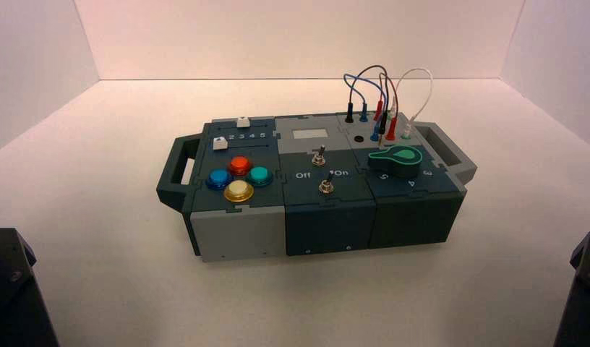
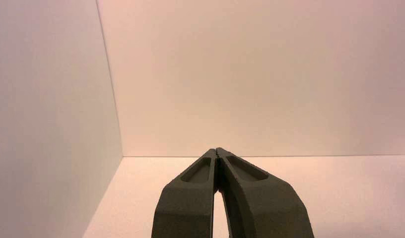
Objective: Turn the knob to position 2.
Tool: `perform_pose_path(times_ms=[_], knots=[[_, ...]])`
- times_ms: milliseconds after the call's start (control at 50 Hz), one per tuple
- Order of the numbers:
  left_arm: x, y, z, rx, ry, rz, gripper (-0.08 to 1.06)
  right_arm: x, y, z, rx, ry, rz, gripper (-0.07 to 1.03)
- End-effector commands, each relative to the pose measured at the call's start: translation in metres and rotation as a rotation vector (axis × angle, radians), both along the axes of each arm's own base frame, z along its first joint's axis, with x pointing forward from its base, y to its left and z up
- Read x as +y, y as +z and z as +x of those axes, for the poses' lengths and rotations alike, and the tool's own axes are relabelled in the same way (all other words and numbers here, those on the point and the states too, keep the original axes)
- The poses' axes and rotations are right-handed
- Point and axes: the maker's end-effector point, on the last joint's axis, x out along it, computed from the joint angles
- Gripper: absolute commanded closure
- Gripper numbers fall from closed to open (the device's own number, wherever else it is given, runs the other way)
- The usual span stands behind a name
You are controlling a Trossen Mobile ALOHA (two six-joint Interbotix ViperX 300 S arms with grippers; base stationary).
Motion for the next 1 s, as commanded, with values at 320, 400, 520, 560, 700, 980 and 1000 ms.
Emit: perform_pose_path(times_ms=[320, 400, 520, 560, 700, 980, 1000], knots=[[0.001, 0.009, 0.002, -0.011, 0.003, 0.001, 1.01, 0.000, 0.014, 0.002, -0.018, 0.000, 0.018, 0.99], [0.000, 0.007, 0.002, -0.002, 0.001, 0.002, 1.01, 0.001, 0.011, 0.003, -0.003, 0.000, 0.018, 0.99], [-0.001, 0.004, 0.003, 0.020, -0.006, 0.002, 1.01, 0.002, 0.007, 0.005, 0.021, 0.003, 0.027, 0.99], [-0.006, 0.004, 0.002, 0.032, -0.031, 0.003, 1.01, 0.003, 0.002, 0.008, 0.065, 0.007, 0.033, 0.99], [-0.015, 0.001, 0.002, 0.064, -0.076, 0.006, 1.01, 0.005, -0.004, 0.006, 0.148, 0.015, 0.048, 0.99], [-0.057, -0.015, 0.010, 0.239, -0.269, 0.042, 1.01, 0.014, -0.014, -0.002, 0.402, 0.047, 0.074, 0.99], [-0.060, -0.018, 0.011, 0.259, -0.281, 0.048, 1.01, 0.015, -0.013, -0.003, 0.416, 0.051, 0.076, 0.99]])
